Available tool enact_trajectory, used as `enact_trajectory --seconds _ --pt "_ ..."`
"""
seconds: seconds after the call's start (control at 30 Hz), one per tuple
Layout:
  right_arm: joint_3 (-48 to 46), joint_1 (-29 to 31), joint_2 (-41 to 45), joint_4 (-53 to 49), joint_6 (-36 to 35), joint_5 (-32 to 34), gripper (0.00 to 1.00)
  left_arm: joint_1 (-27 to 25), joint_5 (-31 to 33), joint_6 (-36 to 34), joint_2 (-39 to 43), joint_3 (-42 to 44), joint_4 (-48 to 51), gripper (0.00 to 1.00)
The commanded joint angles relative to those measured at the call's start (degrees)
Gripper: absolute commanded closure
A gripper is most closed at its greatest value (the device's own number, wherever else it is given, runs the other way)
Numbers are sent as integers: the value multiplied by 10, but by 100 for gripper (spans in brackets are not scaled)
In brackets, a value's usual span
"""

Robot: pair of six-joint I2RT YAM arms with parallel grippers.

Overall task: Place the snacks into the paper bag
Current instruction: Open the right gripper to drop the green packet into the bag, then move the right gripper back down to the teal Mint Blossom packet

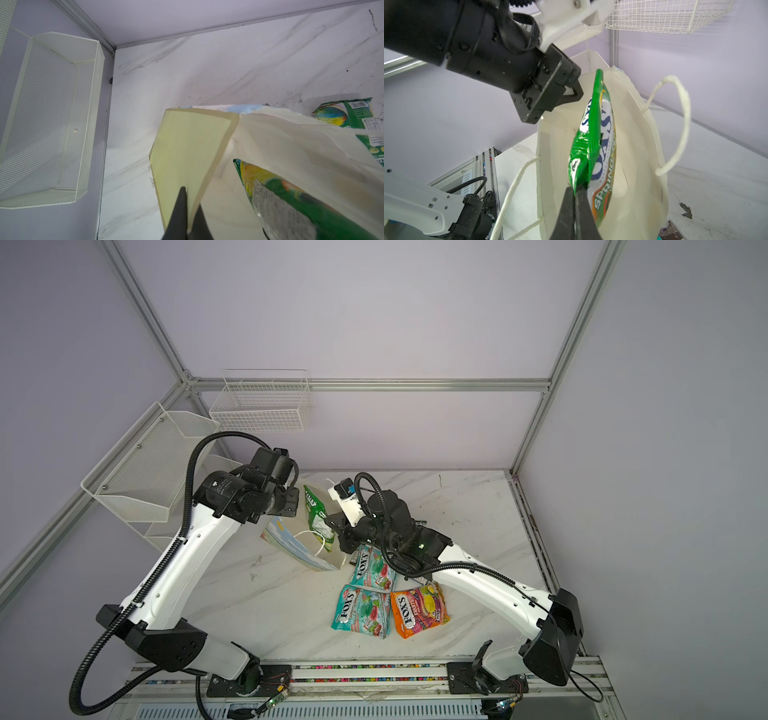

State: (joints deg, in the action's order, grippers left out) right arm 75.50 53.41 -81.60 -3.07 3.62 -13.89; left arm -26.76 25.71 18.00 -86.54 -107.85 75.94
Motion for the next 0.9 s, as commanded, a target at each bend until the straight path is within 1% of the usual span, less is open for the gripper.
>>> enact_trajectory --seconds 0.0,0.07,0.13,0.17,0.2,0.27,0.53,0.6,0.77,0.87 --pt "13 3 -6 47 5 3 100 -2 -3 1 22 19 -15 100" --pt "19 4 -14 41 7 1 100 -2 -2 1 21 19 -15 100" --pt "28 6 -19 30 8 1 66 -2 -2 0 20 19 -15 100" --pt "31 7 -20 27 9 1 58 -2 -2 1 20 19 -15 100" --pt "31 9 -18 24 10 2 52 -2 -2 0 19 19 -15 100" --pt "29 12 -9 24 10 4 45 -2 -2 0 18 18 -15 100" --pt "20 21 26 10 17 19 42 -2 6 -4 15 12 -15 100" --pt "10 22 53 9 23 31 42 -2 6 -4 13 10 -14 100" --pt "-17 22 91 -7 50 91 39 -2 7 -6 11 8 -13 100" --pt "-34 21 108 -25 77 138 36 -2 6 -6 8 8 -13 100"
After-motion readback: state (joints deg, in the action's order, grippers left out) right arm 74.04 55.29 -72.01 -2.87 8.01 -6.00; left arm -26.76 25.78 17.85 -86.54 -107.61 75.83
